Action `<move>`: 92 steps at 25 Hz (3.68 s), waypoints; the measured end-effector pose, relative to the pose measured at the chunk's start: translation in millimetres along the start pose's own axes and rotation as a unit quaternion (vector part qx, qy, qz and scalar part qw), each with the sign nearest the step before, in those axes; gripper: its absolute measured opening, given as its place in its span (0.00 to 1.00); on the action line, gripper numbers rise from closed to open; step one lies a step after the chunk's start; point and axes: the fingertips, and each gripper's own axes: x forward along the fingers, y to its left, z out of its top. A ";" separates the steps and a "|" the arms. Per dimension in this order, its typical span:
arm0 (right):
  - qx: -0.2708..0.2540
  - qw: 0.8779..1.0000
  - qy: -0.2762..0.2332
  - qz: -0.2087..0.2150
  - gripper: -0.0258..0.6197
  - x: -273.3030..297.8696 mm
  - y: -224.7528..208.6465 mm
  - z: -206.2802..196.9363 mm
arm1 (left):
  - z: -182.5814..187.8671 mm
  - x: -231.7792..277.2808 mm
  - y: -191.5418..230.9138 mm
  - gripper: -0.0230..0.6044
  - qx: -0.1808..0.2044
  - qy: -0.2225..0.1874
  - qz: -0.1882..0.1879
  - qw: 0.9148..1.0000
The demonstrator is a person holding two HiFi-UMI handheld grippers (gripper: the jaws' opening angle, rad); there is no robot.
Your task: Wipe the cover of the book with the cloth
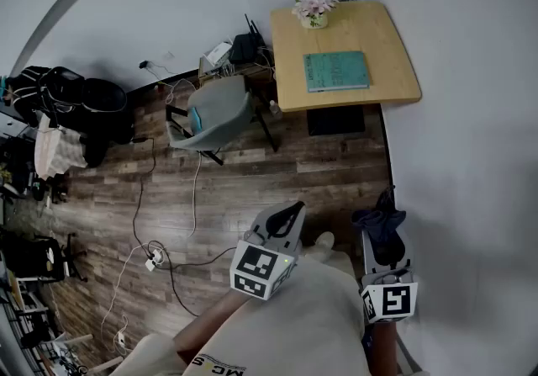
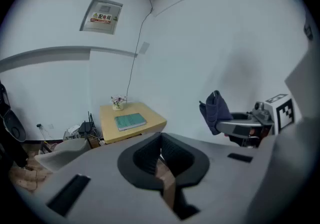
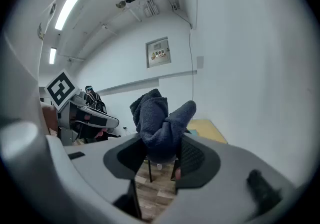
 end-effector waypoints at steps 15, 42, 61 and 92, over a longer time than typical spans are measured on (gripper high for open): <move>0.002 1.000 0.013 0.010 0.32 19.7 1.7 -18.5 | -5.8 1.5 20.6 0.05 -0.001 0.016 0.020 1.000; 0.073 0.978 0.034 -0.193 0.32 308.6 109.2 69.1 | 88.2 90.3 386.6 0.05 0.011 0.027 -0.126 0.992; 0.091 0.968 0.031 -0.232 0.32 389.7 17.3 79.6 | 140.8 212.4 371.5 0.06 0.053 0.040 -0.211 0.975; 0.155 0.948 0.140 -0.241 0.32 485.5 -211.1 -21.8 | 134.2 437.0 334.8 0.06 0.040 0.158 -0.168 0.972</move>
